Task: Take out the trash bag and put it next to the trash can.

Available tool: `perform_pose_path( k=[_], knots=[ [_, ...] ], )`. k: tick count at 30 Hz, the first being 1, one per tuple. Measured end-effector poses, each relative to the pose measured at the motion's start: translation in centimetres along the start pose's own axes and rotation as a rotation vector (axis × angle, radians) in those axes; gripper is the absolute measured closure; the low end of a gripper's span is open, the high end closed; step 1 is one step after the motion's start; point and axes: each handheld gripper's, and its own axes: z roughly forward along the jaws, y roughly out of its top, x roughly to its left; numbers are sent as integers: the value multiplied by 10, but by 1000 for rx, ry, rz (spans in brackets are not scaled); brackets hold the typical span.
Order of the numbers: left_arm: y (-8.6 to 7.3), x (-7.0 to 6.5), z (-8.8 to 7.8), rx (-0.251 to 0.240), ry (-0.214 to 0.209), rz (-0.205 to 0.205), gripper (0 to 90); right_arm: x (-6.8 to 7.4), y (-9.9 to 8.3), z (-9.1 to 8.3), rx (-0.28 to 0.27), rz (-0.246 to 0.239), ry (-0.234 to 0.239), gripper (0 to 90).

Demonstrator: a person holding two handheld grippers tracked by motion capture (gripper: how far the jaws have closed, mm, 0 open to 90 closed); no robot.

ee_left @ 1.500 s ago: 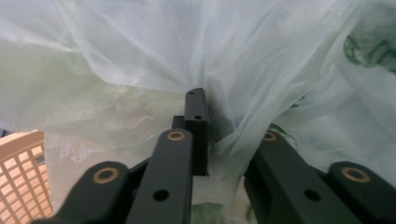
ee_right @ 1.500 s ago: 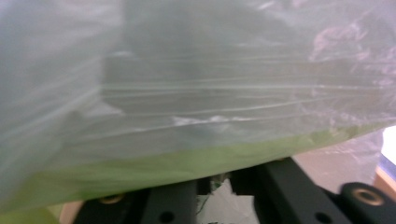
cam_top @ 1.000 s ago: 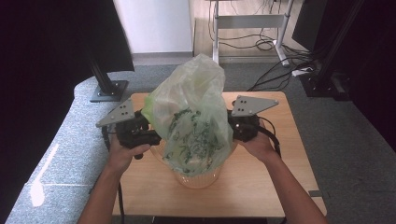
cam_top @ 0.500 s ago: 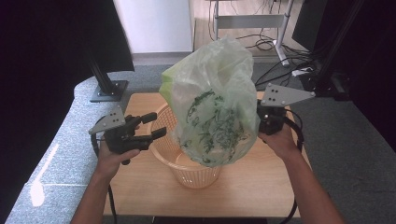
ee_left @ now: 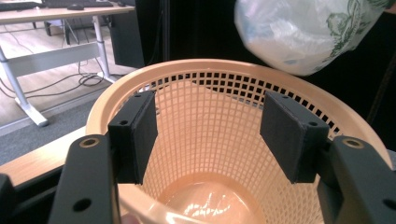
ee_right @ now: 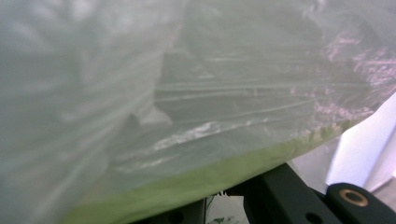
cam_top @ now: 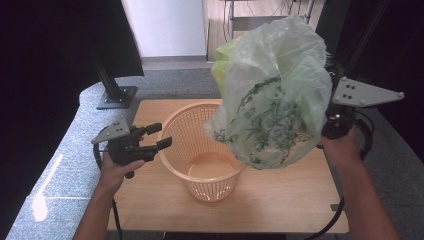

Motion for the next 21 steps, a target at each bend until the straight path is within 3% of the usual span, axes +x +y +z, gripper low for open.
perform_pose_path(
  k=[7, 15, 21],
  knots=[
    [-4, 4, 1, 6, 4, -15, 365, -9, -11, -32, 18, 1, -49, 881],
    [-6, 7, 0, 10, 8, -24, 366, -23, -39, -66, 42, 41, -112, 881],
    [-7, 9, -1, 6, 12, -33, 367, -28, -59, -78, 69, 57, -137, 881]
  ],
)
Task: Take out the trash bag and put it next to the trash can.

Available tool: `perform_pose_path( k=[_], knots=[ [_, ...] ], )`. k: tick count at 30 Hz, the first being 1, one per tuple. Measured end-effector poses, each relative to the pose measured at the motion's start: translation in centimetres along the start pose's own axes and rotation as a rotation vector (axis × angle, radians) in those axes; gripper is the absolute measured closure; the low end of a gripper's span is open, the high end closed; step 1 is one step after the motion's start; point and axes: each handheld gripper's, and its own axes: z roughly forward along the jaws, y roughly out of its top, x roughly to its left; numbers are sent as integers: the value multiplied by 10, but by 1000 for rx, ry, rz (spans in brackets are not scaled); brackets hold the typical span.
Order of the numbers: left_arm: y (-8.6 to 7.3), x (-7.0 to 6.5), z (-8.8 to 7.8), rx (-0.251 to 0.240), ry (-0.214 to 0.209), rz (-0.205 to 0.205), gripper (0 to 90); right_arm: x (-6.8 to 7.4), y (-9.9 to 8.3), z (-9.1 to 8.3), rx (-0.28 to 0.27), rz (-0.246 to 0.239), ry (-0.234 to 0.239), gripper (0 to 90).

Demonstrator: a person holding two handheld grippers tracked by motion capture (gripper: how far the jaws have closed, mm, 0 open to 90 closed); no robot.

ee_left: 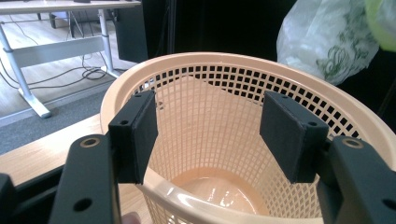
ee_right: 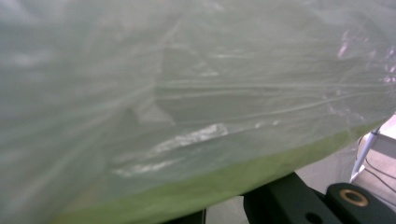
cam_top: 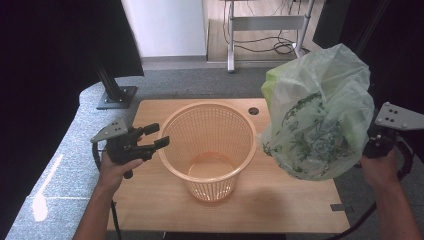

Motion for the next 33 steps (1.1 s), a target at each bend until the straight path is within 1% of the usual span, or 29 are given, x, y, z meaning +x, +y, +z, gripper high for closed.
perform_pose_path(
  k=[4, 9, 14, 17, 21, 26, 33],
  knots=[
    [-1, 1, 1, 2, 1, -4, 367, -2, -13, 3, 23, 11, 3, 881],
    [-1, 1, 2, 5, 1, -5, 368, -1, -31, 13, 53, 30, 14, 881],
    [-2, 1, 1, 5, 3, -3, 368, -2, -51, 23, 91, 40, 14, 881],
    [-4, 3, -1, 5, 4, -9, 367, -2, -66, 28, 104, 59, 19, 880],
    [-6, 5, -3, 7, 11, -15, 368, -6, -90, 33, 125, 104, 16, 880],
    [-8, 6, -5, 10, 17, -16, 367, -7, -119, 39, 153, 131, 5, 880],
    [-11, 9, -7, 15, 24, -22, 366, -13, -156, 42, 173, 186, -4, 880]
  ],
)
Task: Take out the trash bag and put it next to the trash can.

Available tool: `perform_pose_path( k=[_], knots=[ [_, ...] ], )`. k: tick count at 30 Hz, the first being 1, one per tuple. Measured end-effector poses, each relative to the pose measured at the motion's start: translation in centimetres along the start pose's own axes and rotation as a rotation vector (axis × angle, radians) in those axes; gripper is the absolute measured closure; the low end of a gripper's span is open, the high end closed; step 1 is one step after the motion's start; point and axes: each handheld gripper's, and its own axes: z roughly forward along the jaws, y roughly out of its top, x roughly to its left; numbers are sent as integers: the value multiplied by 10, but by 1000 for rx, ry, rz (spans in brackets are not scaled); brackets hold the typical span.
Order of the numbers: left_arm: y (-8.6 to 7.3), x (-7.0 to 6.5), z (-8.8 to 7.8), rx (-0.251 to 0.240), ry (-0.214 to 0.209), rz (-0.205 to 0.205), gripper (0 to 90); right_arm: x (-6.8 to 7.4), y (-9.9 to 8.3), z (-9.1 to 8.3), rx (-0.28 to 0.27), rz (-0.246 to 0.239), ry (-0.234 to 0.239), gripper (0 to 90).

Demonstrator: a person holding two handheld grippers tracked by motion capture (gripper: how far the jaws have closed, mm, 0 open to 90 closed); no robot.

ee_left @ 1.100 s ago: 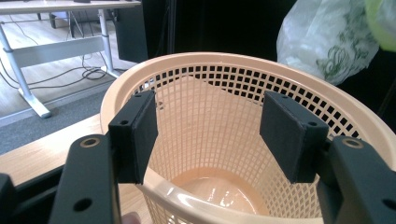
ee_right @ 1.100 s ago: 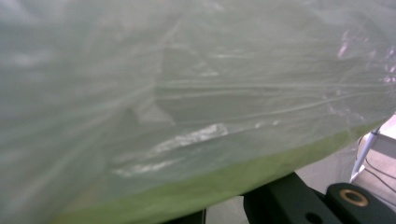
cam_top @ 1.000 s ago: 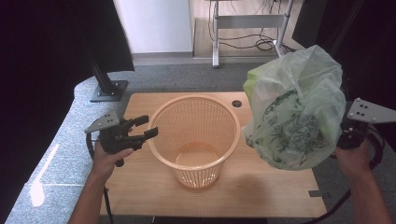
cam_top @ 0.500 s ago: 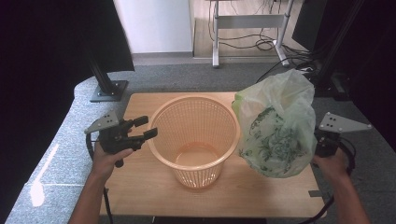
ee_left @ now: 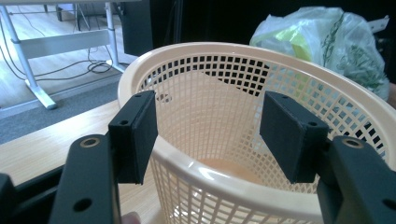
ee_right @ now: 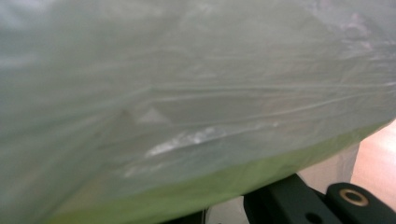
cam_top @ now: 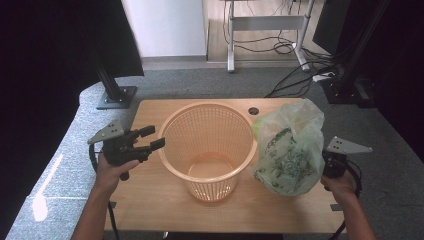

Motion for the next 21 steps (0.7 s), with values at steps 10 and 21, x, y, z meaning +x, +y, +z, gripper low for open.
perform_pose_path(
  k=[10, 21],
  knots=[
    [-7, 5, -9, -1, 13, -15, 366, -5, -34, 19, 45, 43, -9, 879],
    [-17, 7, -14, -2, 14, -30, 365, -3, -46, 30, 54, 58, 7, 873]
  ],
)
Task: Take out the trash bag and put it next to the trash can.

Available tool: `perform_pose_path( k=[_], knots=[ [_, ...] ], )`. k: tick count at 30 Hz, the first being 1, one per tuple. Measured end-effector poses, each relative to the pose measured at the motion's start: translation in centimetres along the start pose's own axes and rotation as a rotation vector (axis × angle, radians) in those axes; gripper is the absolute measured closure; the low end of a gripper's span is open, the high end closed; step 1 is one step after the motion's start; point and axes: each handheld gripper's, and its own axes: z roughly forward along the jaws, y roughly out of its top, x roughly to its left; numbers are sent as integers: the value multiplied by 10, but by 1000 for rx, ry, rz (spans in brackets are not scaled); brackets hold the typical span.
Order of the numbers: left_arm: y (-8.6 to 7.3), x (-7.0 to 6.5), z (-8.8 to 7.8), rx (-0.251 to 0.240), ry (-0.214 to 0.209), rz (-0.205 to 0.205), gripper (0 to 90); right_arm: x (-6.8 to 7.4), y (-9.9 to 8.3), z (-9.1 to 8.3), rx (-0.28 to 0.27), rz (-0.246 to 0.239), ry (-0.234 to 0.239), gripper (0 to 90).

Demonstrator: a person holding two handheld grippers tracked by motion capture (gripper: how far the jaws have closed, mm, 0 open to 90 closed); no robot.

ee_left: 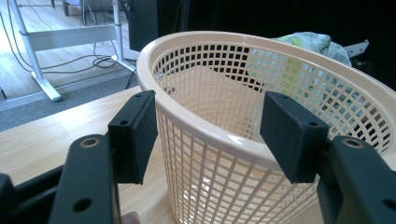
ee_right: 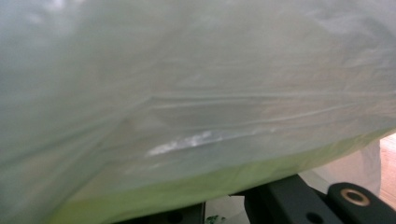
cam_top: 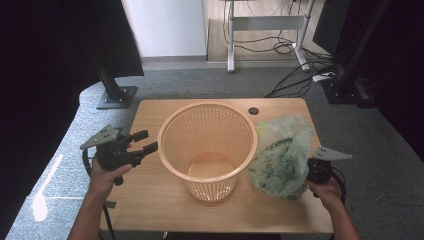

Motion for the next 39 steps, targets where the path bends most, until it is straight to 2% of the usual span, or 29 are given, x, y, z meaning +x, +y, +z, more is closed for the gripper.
perform_pose_path(
  k=[7, 10, 11, 14, 15, 18, 24, 31, 39],
  knots=[
    [-3, 1, 1, 8, -4, -3, 361, 1, -2, -4, -11, -2, -9, 804],
    [-4, 1, 1, 5, -4, -4, 361, 2, -2, -5, -18, -9, -16, 737],
    [-4, 1, 1, 4, -4, -5, 361, 3, -2, -7, -21, -17, -27, 691],
    [-5, 2, 1, 11, 1, -5, 361, 8, -1, -9, -25, -35, -110, 388],
    [-5, 2, 1, 12, 1, -5, 361, 9, -1, -9, -24, -28, -115, 316],
    [-5, 2, 0, 10, -1, -5, 361, 13, 0, -11, -26, -25, -128, 202],
    [-8, 2, -2, 8, -1, -11, 361, 18, 2, -16, -28, -11, -83, 152],
    [-10, 3, -3, 6, -1, -17, 361, 21, 4, -18, -16, -25, -73, 160],
    [-12, 4, -4, 7, 1, -17, 360, 23, 3, -16, -14, -36, -86, 194]
  ],
)
